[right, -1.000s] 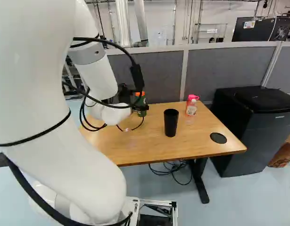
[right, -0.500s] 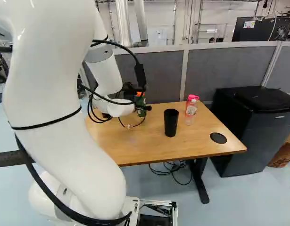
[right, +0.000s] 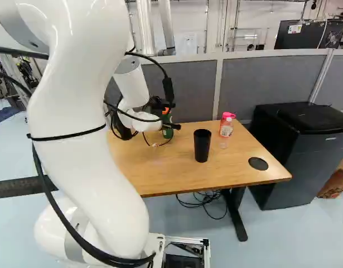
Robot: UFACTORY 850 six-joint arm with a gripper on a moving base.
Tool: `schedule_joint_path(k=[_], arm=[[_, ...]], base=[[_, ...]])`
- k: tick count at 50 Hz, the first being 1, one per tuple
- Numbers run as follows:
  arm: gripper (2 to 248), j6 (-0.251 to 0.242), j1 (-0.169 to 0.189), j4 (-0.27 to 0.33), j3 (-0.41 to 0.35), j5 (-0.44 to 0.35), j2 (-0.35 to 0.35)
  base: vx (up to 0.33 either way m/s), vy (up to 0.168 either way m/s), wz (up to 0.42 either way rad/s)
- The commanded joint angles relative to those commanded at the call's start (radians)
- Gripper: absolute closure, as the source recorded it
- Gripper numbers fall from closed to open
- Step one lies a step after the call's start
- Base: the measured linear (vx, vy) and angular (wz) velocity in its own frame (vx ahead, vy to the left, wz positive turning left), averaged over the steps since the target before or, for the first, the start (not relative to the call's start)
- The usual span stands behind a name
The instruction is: Pick up the green bottle from the table
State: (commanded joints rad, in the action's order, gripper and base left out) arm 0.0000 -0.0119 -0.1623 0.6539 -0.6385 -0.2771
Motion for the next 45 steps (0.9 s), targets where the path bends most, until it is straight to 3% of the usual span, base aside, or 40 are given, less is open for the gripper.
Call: schedule_joint_path(k=[9, 10, 14, 15, 20, 21, 25, 26, 45], arm=[[12, 0.000, 0.000, 0.000, 0.008, 0.000, -0.007], [67, 0.000, 0.000, 0.000, 0.008, 0.000, -0.007], [67, 0.000, 0.000, 0.000, 0.009, 0.000, -0.007], [123, 0.000, 0.000, 0.000, 0.009, 0.000, -0.007], [123, 0.000, 0.000, 0.000, 0.009, 0.000, -0.007], [180, 0.000, 0.000, 0.000, 0.009, 0.000, -0.007], [180, 0.000, 0.000, 0.000, 0.008, 0.000, -0.006], [205, 0.000, 0.000, 0.000, 0.008, 0.000, -0.004], [206, 0.000, -0.023, 0.000, -0.035, 0.000, 0.072]], base=[[0.000, 0.000, 0.000], [0.000, 0.000, 0.000], [0.000, 0.000, 0.000], [0.000, 0.000, 0.000], [0.000, 0.000, 0.000], [0.000, 0.000, 0.000], [0.000, 0.000, 0.000], [0.000, 0.000, 0.000], [0.000, 0.000, 0.000]])
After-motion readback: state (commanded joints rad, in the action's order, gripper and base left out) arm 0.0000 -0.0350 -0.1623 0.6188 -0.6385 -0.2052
